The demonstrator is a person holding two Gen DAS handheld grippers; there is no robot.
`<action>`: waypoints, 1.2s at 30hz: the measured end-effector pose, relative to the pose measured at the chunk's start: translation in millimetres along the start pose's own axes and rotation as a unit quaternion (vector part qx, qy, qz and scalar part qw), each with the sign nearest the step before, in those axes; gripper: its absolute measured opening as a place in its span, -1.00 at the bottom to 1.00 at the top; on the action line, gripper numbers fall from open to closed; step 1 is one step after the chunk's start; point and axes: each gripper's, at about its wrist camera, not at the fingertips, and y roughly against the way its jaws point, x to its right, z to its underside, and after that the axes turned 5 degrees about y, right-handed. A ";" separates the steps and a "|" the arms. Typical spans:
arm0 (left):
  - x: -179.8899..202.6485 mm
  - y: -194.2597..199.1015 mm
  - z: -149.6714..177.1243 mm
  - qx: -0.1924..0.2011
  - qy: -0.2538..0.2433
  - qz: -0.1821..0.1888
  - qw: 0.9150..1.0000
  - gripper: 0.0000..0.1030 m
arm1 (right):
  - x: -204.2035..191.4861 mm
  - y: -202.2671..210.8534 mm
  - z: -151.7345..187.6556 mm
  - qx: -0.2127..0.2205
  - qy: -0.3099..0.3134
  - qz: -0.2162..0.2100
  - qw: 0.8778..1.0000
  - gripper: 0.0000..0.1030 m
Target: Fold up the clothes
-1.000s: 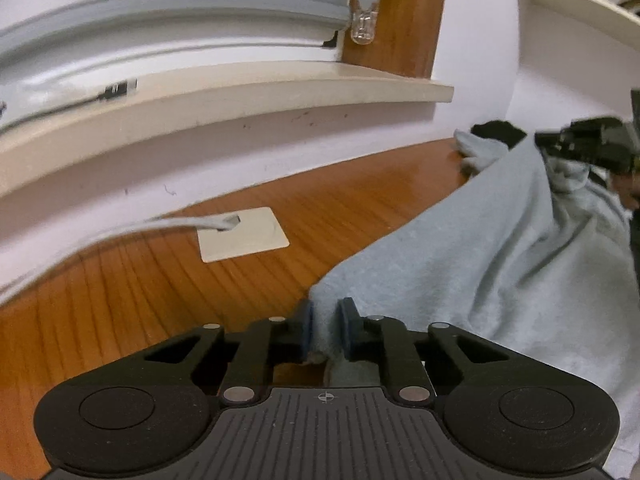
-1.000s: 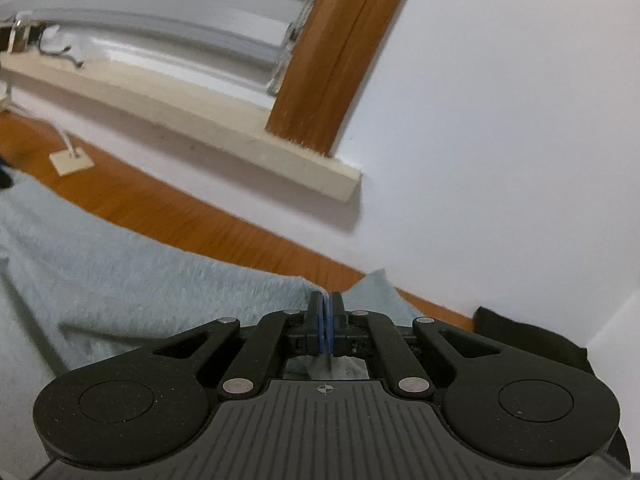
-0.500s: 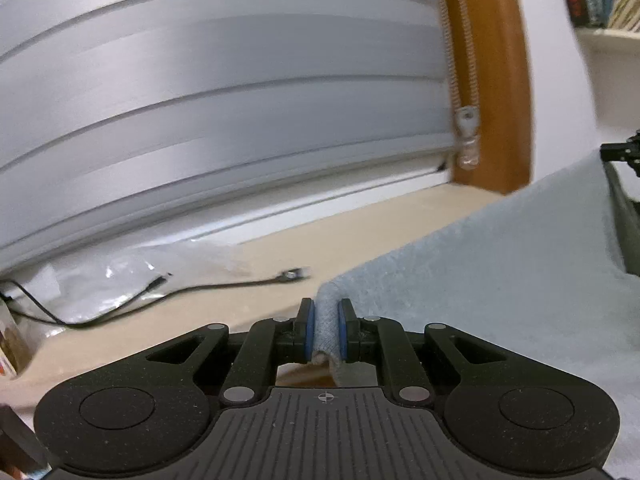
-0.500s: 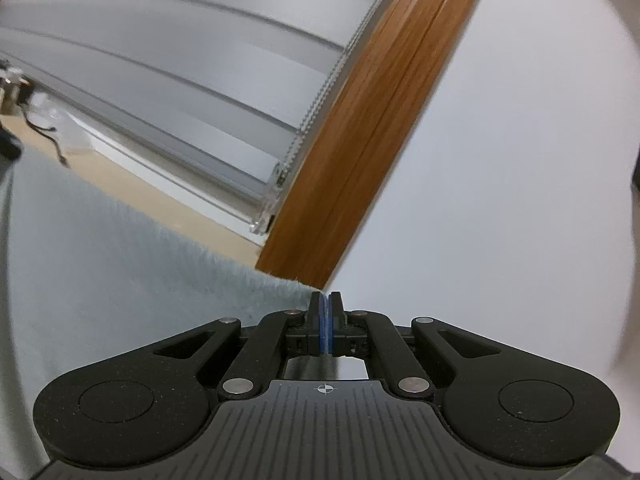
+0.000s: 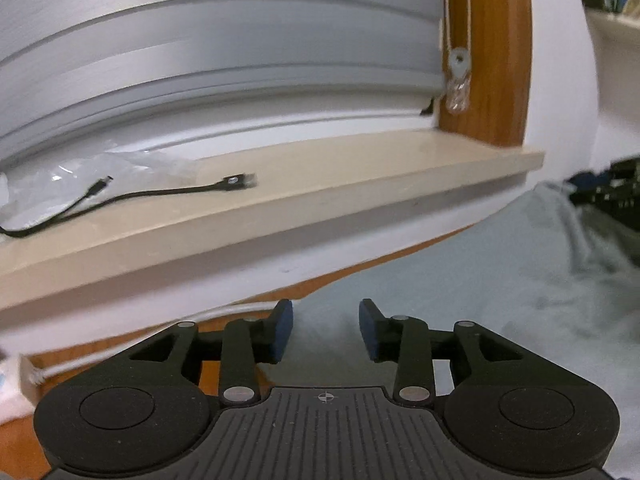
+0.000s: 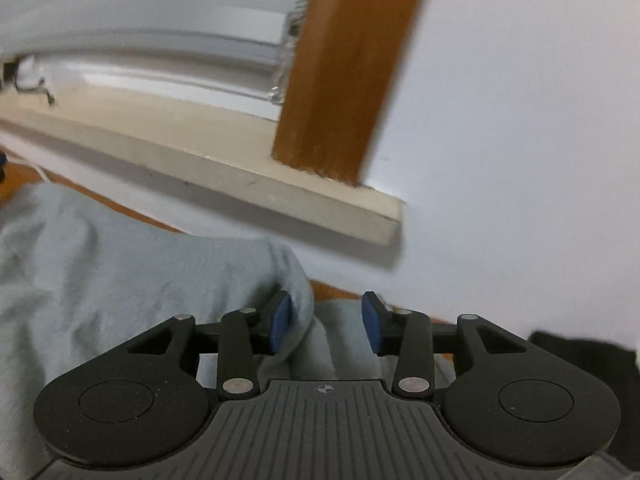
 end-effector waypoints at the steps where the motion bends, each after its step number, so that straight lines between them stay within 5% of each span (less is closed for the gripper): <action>1: 4.3 -0.9 0.2 -0.001 0.004 0.010 1.000 -0.07 | 4.4 4.5 4.6 -0.003 -0.001 0.001 1.000 -0.21; 3: 14.1 -4.0 1.0 -0.003 0.010 0.030 0.999 0.10 | 13.4 12.9 18.2 -0.012 -0.002 0.005 1.000 -0.19; 15: 74.8 -55.5 19.7 -0.029 0.001 0.104 0.994 0.28 | 105.3 15.0 114.1 -0.076 -0.120 0.056 0.988 -0.19; 26: 77.2 -73.1 24.1 -0.029 0.018 0.116 0.993 0.30 | 122.9 -49.7 96.0 -0.074 -0.160 0.027 0.984 0.01; 28: 76.0 -73.8 24.1 -0.033 0.021 0.118 0.992 0.33 | 125.3 -59.7 96.5 -0.083 -0.167 0.026 0.982 -0.07; 32: 75.9 -76.1 24.5 -0.043 0.021 0.115 0.992 0.34 | 125.5 -56.1 94.7 -0.076 -0.151 0.008 0.986 -0.84; 34: 76.5 -77.5 24.8 -0.048 0.019 0.111 0.992 0.34 | 125.6 -46.2 92.9 -0.071 -0.126 0.033 0.989 -0.86; 36: 77.0 -78.9 25.1 -0.054 0.017 0.107 0.993 0.34 | 135.7 -31.2 89.2 -0.072 -0.117 0.115 0.984 -0.87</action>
